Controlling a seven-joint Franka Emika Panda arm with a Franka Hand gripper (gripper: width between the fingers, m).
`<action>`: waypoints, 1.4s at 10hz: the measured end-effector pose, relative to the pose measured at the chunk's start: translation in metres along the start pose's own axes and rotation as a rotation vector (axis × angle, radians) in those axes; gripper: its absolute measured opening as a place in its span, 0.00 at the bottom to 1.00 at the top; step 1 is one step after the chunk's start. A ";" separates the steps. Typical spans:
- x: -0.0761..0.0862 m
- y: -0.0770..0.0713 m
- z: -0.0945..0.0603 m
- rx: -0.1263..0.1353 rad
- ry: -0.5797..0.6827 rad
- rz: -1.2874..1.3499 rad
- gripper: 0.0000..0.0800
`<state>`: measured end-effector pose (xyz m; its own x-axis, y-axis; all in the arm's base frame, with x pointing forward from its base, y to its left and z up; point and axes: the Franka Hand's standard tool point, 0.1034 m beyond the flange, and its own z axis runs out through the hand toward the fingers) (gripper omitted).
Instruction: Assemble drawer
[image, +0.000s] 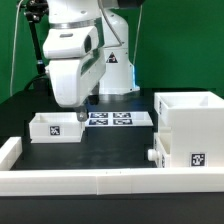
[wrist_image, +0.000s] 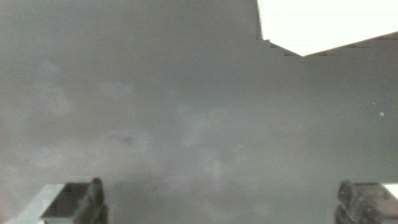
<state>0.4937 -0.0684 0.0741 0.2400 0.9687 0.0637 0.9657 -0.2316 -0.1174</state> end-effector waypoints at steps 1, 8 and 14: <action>0.000 0.000 0.000 0.001 0.000 0.000 0.81; -0.012 -0.005 -0.004 -0.077 0.023 0.574 0.81; -0.005 -0.042 0.021 -0.072 0.049 1.229 0.81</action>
Offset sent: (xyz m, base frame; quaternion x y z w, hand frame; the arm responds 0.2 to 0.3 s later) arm 0.0000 0.0000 0.0000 0.0000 0.0000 0.1296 0.9916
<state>0.4494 -0.0613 0.0575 0.9949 0.0998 -0.0133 0.0986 -0.9926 -0.0707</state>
